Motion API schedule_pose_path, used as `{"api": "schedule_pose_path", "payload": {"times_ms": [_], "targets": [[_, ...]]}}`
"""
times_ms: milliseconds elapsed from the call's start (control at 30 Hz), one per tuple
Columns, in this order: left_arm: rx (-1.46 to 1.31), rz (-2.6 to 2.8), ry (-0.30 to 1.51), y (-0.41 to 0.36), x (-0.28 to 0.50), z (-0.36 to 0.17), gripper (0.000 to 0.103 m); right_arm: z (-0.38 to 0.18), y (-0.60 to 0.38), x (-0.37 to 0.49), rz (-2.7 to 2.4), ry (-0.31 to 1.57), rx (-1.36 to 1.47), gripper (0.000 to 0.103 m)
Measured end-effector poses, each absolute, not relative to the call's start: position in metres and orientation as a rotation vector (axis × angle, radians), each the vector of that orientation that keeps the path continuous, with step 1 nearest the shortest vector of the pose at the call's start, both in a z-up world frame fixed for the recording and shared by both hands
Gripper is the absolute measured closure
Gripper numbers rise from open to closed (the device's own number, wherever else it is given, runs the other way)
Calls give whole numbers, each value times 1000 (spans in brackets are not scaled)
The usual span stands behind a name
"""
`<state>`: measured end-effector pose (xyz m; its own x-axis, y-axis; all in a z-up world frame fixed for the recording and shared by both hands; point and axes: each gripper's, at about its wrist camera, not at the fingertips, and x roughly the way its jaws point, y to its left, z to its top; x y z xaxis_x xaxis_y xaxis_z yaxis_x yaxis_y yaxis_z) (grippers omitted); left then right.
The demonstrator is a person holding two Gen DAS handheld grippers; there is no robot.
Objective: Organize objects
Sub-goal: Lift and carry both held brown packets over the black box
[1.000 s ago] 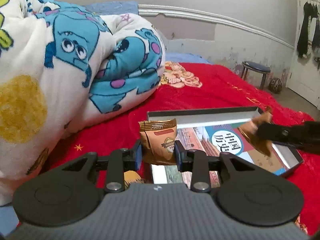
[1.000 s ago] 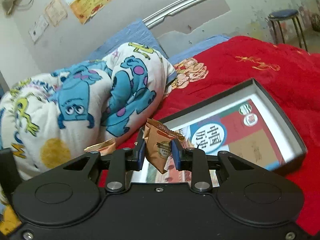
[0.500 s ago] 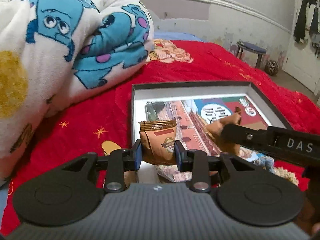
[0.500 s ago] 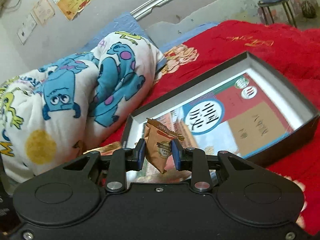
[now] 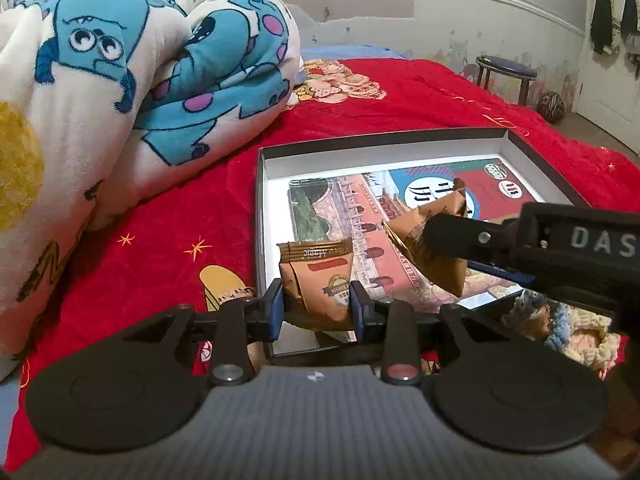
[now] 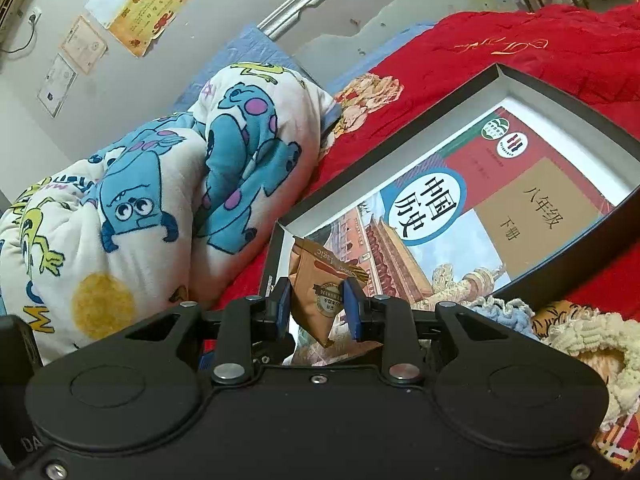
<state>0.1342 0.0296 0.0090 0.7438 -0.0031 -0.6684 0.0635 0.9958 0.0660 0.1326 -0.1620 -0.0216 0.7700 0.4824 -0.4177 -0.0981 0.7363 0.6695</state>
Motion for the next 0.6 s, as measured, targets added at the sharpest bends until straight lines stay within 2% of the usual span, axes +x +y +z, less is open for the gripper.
{"api": "schedule_pose_path", "payload": {"times_ms": [200,600], "targets": [[90,-33,740,29,134,8,65,-16,-142,137,332,626,540,75],[74,-42,762,32,136,6,64,-14,-124,137,316,677,482,75]]}}
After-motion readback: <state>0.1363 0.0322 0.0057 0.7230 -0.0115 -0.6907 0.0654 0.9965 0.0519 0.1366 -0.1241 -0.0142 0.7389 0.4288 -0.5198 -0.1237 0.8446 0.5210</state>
